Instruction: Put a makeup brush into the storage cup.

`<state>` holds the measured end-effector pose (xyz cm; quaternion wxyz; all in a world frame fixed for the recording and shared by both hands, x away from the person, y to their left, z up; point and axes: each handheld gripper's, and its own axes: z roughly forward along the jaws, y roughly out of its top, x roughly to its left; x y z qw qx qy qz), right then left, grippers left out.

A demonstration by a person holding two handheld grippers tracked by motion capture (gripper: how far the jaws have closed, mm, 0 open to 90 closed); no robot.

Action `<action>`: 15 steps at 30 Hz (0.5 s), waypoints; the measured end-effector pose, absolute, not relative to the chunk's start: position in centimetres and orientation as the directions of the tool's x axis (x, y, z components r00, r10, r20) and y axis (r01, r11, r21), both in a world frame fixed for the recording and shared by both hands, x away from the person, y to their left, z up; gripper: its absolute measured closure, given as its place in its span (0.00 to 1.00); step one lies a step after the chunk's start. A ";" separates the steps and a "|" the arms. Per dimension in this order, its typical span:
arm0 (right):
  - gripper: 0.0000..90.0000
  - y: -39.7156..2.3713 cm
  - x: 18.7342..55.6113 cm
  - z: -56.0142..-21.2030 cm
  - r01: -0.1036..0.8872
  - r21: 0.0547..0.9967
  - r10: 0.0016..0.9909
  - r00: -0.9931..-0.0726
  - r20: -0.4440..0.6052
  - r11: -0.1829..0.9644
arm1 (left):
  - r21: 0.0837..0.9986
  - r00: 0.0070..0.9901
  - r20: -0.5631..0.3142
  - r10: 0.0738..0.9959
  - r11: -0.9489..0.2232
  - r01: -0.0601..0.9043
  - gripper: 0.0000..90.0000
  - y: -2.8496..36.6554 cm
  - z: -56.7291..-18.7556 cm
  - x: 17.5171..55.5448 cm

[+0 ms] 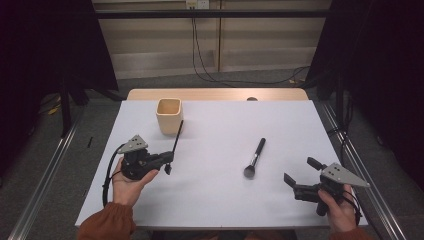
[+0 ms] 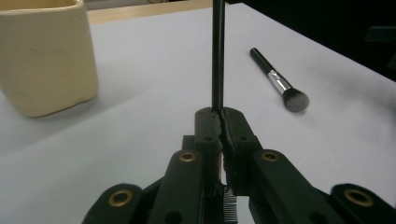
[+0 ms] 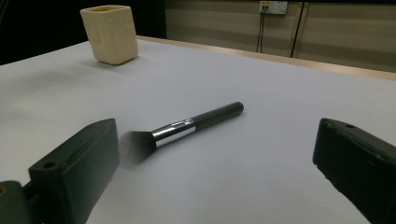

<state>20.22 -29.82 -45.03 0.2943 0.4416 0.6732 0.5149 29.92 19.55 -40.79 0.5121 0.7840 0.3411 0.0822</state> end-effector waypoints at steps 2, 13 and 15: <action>0.00 -29.8 20.3 -45.1 0.294 0.952 0.896 -0.440 0.062 0.079 | 0.864 0.767 -0.229 0.600 -0.238 0.444 0.95 19.2 -40.7 29.8; 0.00 -29.6 20.3 -45.0 0.289 0.954 0.888 -0.456 0.061 0.083 | 0.868 0.821 -0.230 0.522 -0.271 0.416 0.95 17.5 -40.2 29.4; 0.00 -29.6 20.3 -45.0 0.290 0.954 0.890 -0.453 0.061 0.082 | 0.868 0.828 -0.229 0.512 -0.278 0.411 0.95 17.1 -40.1 29.3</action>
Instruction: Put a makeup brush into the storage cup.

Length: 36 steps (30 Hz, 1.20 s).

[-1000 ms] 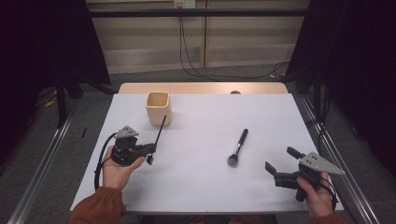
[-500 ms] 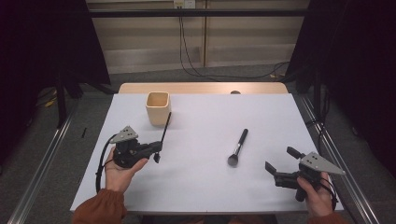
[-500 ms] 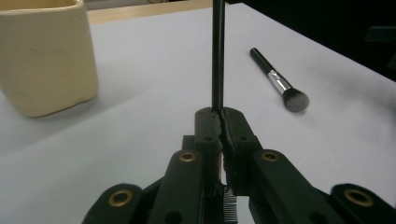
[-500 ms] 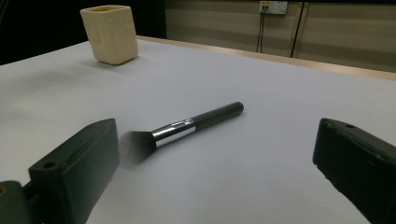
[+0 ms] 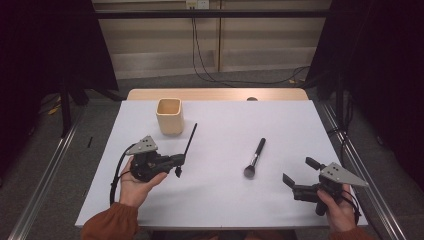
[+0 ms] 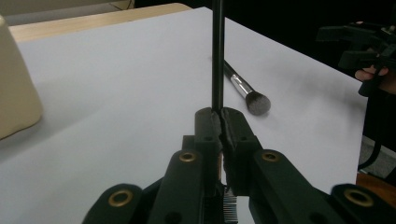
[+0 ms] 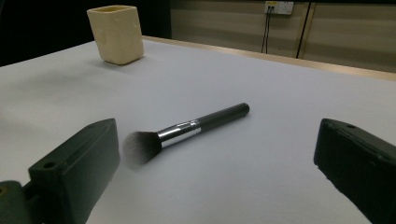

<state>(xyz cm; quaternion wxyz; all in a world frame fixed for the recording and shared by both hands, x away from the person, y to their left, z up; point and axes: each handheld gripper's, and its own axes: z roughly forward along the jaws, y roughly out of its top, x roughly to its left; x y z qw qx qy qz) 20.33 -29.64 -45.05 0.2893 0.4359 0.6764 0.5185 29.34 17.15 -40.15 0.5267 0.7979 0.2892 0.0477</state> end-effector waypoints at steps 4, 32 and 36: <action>0.00 -29.7 20.5 -45.1 0.293 0.953 0.885 -0.461 0.068 0.079 | 0.870 0.844 -0.218 0.490 -0.295 0.396 0.95 16.5 -40.0 29.3; 0.00 -28.2 20.9 -44.2 0.298 0.950 0.816 -0.569 0.098 0.094 | 0.845 0.907 -0.239 0.346 -0.385 0.370 0.95 11.1 -39.9 28.7; 0.00 -27.2 21.6 -43.8 0.289 0.950 0.788 -0.609 0.091 0.114 | 0.831 0.916 -0.247 0.317 -0.416 0.368 0.95 10.2 -39.9 28.6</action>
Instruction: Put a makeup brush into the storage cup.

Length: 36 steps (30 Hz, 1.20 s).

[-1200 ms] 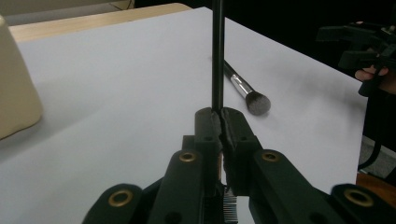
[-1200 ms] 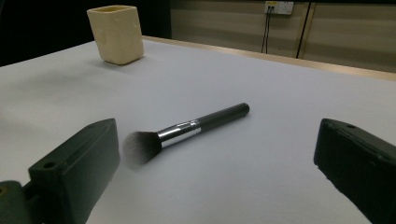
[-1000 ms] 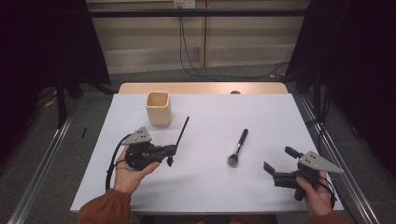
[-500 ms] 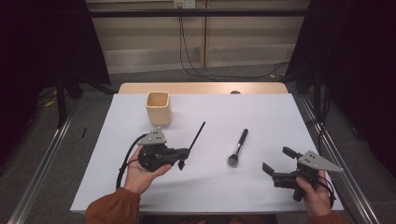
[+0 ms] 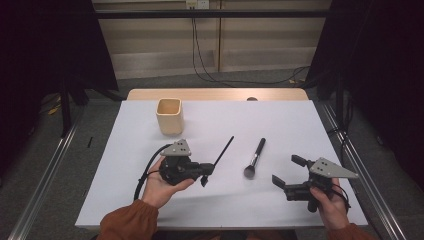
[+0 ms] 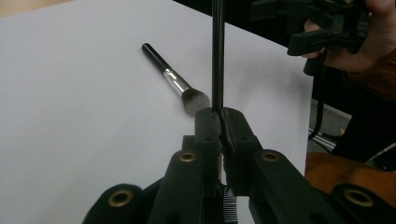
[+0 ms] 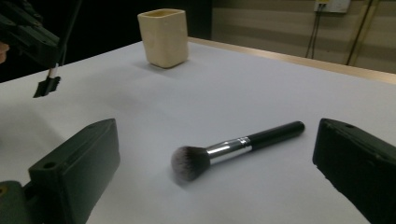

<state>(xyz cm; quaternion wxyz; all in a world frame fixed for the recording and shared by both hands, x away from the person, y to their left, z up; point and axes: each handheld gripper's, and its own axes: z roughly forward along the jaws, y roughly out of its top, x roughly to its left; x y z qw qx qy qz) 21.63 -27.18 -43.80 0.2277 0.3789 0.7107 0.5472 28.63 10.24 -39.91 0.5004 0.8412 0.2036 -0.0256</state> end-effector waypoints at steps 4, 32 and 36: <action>0.00 -26.3 22.6 -43.5 0.290 0.946 0.745 -0.661 0.088 0.145 | 0.814 0.924 -0.239 0.299 -0.457 0.358 0.95 9.7 -39.7 28.7; 0.06 -21.0 25.0 -40.6 0.285 0.892 0.529 -0.846 0.063 0.350 | 0.683 0.958 -0.127 0.258 -0.678 0.273 0.95 9.7 -37.2 28.9; 0.06 -20.7 25.3 -40.5 0.298 0.879 0.513 -0.855 0.072 0.373 | 0.667 0.959 -0.099 0.266 -0.698 0.262 0.95 9.5 -37.0 29.0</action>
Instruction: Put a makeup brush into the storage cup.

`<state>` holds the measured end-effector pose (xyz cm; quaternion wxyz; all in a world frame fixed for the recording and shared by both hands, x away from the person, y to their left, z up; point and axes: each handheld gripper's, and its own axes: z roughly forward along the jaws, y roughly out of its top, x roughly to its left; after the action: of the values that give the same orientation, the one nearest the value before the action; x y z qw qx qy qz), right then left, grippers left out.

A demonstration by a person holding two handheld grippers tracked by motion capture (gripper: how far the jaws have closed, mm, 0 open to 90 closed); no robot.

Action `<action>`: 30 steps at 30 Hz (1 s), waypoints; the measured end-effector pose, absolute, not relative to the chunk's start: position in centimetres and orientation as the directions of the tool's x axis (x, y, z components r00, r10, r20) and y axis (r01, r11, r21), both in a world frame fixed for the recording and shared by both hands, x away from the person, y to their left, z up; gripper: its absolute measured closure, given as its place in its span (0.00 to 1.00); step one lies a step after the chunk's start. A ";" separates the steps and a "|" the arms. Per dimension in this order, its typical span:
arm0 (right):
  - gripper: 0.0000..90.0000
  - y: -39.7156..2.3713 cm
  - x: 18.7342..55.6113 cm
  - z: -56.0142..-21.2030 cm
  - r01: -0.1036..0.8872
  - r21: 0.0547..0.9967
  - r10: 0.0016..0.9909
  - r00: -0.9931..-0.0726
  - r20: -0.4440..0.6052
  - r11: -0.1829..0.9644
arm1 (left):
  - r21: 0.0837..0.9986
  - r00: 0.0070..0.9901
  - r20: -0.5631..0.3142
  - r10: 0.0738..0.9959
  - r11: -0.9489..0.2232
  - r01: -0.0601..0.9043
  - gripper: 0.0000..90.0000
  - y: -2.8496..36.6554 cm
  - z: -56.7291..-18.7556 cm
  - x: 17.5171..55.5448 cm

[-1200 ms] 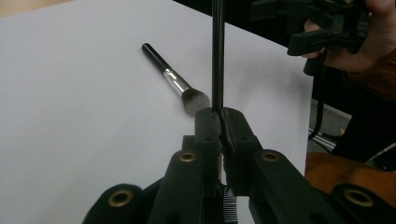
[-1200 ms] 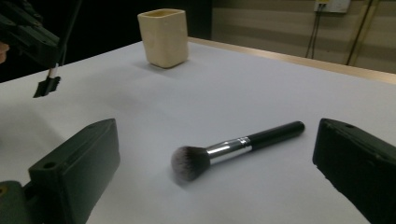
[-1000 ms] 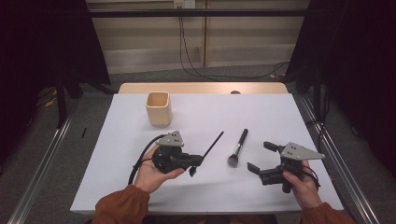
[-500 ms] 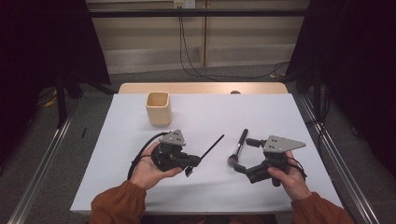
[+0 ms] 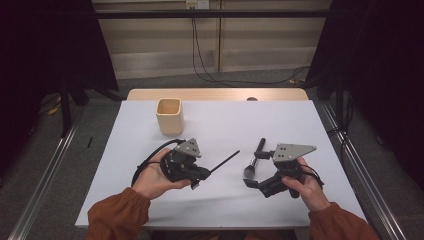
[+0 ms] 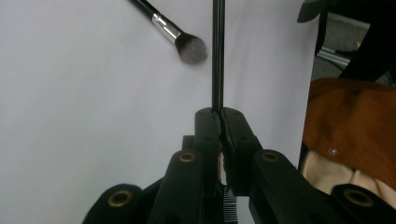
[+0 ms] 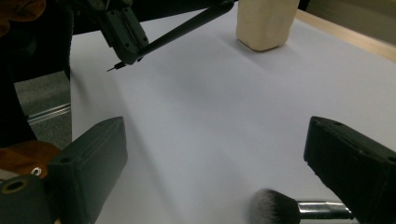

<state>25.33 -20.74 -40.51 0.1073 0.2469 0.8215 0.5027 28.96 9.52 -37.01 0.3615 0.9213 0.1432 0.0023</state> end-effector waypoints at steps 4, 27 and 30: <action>0.03 -20.3 25.3 -40.2 0.319 0.849 0.485 -0.870 0.086 0.422 | 0.652 0.964 -0.111 0.243 -0.714 0.255 0.95 9.4 -36.5 29.1; 0.05 -17.3 28.4 -40.5 0.392 0.629 0.320 -0.919 0.231 0.672 | 0.457 0.985 -0.091 0.148 -0.872 0.173 0.95 7.0 -36.8 29.6; 0.05 -17.1 28.7 -40.7 0.383 0.608 0.314 -0.923 0.222 0.696 | 0.406 0.986 -0.096 0.133 -0.900 0.161 0.95 6.4 -37.2 29.5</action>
<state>28.65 -17.09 -40.66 -0.0505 0.1894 0.9194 0.3410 29.47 6.37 -37.16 0.2110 0.9740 0.0755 -0.0328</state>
